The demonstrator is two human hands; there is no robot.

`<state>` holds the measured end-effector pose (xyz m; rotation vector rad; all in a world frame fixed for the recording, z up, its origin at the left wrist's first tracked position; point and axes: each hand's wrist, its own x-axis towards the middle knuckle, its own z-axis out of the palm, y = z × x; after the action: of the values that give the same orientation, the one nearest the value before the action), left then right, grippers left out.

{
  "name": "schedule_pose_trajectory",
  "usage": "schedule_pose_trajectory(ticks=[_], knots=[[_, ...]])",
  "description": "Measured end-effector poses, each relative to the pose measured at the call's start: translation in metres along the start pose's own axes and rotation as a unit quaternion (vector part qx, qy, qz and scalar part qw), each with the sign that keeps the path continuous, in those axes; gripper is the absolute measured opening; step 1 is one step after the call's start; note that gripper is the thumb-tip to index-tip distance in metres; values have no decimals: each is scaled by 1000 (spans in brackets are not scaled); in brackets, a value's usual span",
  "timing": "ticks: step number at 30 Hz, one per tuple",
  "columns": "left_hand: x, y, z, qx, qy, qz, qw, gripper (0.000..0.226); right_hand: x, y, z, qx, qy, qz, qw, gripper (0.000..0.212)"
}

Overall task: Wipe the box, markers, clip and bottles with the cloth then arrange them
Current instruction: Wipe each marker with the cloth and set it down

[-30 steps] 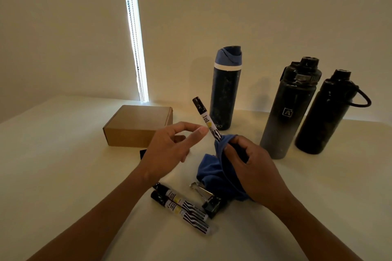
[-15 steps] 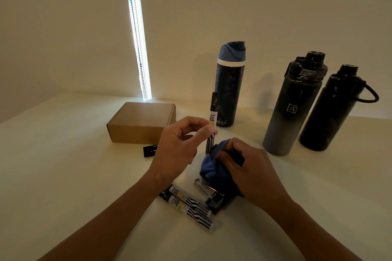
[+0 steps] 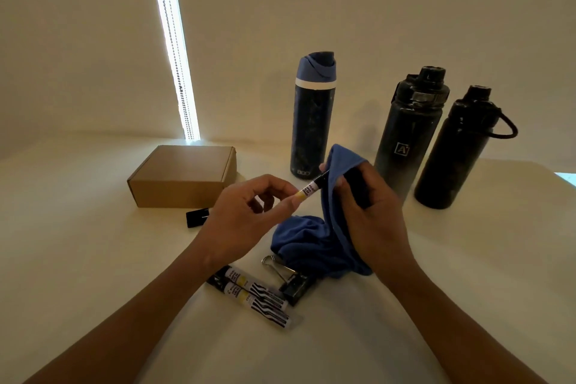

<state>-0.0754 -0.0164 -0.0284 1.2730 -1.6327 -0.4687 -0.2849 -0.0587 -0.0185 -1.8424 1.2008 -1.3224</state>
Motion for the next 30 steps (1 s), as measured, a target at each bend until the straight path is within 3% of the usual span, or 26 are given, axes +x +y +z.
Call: schedule_pose_trajectory(ticks=[3,7,12,17,21,25,30], knots=[[0,-2,-2,20,-16,3,1000,9,0,3,1,-6,-41,26,999,29],[2,-3,-6,31,-34,5,999,10,1,4,-4,-27,1,-45,999,8],[2,2,-7,35,-32,14,999,14,-1,2,-7,-7,27,-65,998,24],[2,4,-8,32,-27,16,999,13,0,6,-2,-25,25,-73,997,20],[1,4,-10,41,-33,12,999,14,2,14,0,-27,-2,-13,1000,28],[2,8,-8,50,-32,20,998,16,3,11,-2,-54,47,-79,994,22],[-1,8,-11,94,-9,36,995,22,-1,4,-4,-4,2,-43,999,22]])
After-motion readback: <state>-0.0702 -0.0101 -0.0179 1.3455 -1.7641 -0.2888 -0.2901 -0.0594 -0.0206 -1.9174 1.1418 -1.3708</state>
